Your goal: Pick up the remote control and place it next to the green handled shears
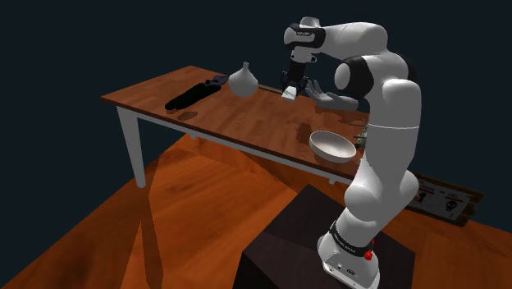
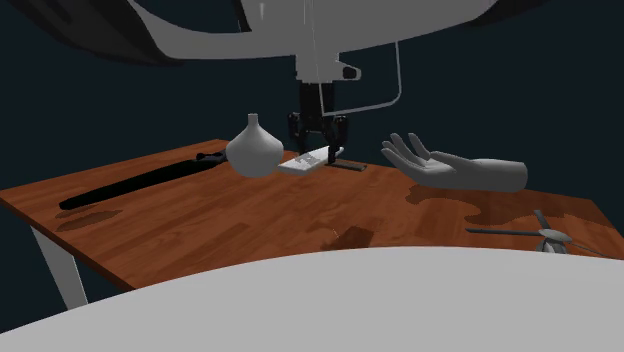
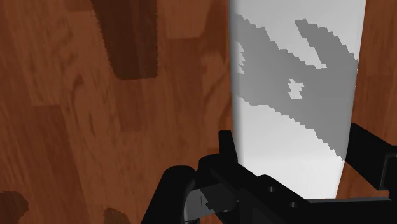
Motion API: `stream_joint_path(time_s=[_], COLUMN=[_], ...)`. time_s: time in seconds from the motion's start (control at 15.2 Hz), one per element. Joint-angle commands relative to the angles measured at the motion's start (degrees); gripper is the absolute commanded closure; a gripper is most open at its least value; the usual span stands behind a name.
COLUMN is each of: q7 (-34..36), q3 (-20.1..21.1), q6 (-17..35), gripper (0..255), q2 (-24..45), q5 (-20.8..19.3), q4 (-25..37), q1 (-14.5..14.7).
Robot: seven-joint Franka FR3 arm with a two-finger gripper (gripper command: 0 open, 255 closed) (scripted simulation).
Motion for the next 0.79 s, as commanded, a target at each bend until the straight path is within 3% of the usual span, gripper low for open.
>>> stream_joint_path(time_s=[0.0, 0.4, 0.73], q7=[2.2, 8.6, 13.9], q3=[0.7, 2.7, 4.4], q6=[-0.6, -3.8, -8.8], gripper=[255, 255, 255], q2=[1.3, 6.8, 14.5], q5=[0.1, 0.7, 1.6], q4=[1.9, 10.7, 23.6], q1=[1.2, 4.8, 6.9])
